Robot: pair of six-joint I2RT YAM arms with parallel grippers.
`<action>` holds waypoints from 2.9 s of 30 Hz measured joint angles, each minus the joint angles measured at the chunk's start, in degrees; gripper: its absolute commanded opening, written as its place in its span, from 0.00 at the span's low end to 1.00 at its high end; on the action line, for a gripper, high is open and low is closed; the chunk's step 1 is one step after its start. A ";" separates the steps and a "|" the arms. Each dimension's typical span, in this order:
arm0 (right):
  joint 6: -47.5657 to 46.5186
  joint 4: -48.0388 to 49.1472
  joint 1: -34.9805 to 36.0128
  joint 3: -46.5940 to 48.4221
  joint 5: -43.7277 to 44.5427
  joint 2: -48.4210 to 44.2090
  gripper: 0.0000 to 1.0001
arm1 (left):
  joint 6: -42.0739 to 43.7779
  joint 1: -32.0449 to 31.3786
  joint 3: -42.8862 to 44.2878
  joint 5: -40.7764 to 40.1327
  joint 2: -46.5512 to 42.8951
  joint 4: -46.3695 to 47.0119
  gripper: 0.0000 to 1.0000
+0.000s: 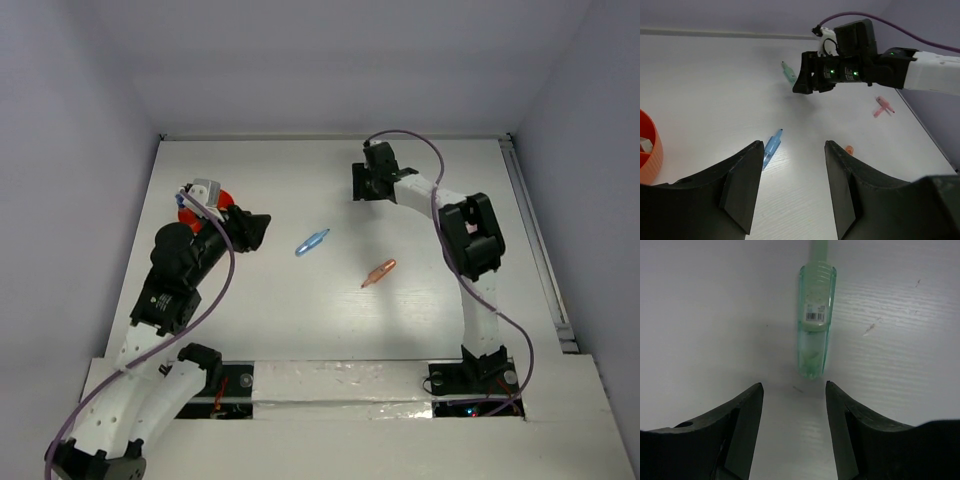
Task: Sort the stationery into containers
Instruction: Pick up the pen from the center of the board, then close the pen cap on the pen.
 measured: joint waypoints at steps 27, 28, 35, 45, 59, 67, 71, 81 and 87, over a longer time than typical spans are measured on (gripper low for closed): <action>-3.87 3.61 0.04 -5.84 -0.52 -2.32 0.18 | -8.39 3.48 -4.57 5.90 6.08 7.54 0.49; -3.74 4.07 0.09 -9.03 -1.95 -5.51 0.18 | -10.14 3.21 -6.16 6.08 6.58 10.05 0.49; -0.26 10.58 3.41 -26.97 -12.37 -32.63 0.18 | -17.66 -5.40 -10.38 3.58 20.28 21.62 0.50; 3.80 14.47 14.67 -41.33 -18.49 -46.99 0.18 | -18.84 -14.01 -9.38 -3.50 27.74 33.14 0.51; 4.90 15.30 15.78 -43.04 -20.52 -49.64 0.18 | -20.74 -14.91 -10.38 -9.18 30.84 39.91 0.47; 4.85 15.28 16.04 -43.15 -21.53 -49.64 0.17 | -20.85 -16.59 -10.38 -10.10 32.00 42.80 0.36; 4.85 15.28 16.35 -43.15 -22.10 -49.64 0.17 | -20.98 -17.03 -10.38 -10.36 33.73 44.24 0.25; 4.48 14.38 16.63 -43.15 -21.92 -49.62 0.14 | -19.58 -17.53 -9.51 -12.02 35.63 44.50 0.20; 4.11 14.32 16.74 -43.15 -21.94 -49.55 0.11 | -18.23 -17.57 -9.05 -12.70 35.89 44.17 0.23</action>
